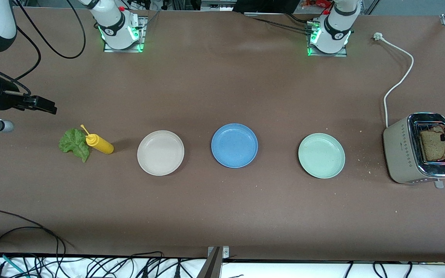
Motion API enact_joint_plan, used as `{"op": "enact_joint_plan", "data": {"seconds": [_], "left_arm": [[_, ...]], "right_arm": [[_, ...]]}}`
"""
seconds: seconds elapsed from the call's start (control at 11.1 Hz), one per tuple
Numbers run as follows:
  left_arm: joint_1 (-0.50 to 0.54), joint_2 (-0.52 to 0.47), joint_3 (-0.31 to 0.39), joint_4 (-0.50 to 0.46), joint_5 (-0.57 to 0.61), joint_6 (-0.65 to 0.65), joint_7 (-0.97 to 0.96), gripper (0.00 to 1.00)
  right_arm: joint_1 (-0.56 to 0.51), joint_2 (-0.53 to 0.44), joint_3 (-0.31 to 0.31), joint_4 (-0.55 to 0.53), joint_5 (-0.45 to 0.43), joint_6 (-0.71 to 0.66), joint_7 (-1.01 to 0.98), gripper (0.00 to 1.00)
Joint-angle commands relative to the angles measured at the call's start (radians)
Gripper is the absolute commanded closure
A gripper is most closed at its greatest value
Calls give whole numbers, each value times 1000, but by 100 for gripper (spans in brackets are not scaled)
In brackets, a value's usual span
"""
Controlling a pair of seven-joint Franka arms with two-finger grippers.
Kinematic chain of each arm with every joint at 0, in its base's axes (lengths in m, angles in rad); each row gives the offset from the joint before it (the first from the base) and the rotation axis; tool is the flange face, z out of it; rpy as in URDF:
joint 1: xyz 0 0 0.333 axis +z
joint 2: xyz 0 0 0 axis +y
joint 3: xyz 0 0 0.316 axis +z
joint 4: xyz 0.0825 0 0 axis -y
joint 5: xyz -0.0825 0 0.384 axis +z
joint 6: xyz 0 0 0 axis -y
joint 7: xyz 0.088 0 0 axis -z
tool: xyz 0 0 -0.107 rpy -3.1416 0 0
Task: Make sandwich in blue plate with both arms
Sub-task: 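Reach into the toaster and grasp the bread slice with the left gripper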
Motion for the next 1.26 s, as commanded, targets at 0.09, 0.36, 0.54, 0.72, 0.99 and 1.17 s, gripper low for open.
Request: {"op": "enact_joint_plan", "data": {"seconds": [0.09, 0.36, 0.54, 0.72, 0.99, 1.17], "left_arm": [[27, 87, -13, 31, 54, 14, 18, 0], [33, 98, -13, 5, 43, 9, 2, 0], [40, 102, -13, -5, 40, 5, 0, 28], [40, 102, -13, -10, 40, -14, -18, 74], [36, 99, -16, -10, 40, -27, -64, 100], [36, 95, -18, -7, 40, -29, -64, 100]], "right_arm": [[7, -22, -10, -31, 15, 24, 8, 0], [7, -26, -11, -47, 15, 34, 8, 0], [7, -26, -11, -47, 15, 35, 8, 0], [7, -26, -11, -47, 15, 35, 8, 0], [7, -26, -11, -49, 15, 35, 8, 0], [7, -26, -10, -49, 15, 35, 8, 0]]}}
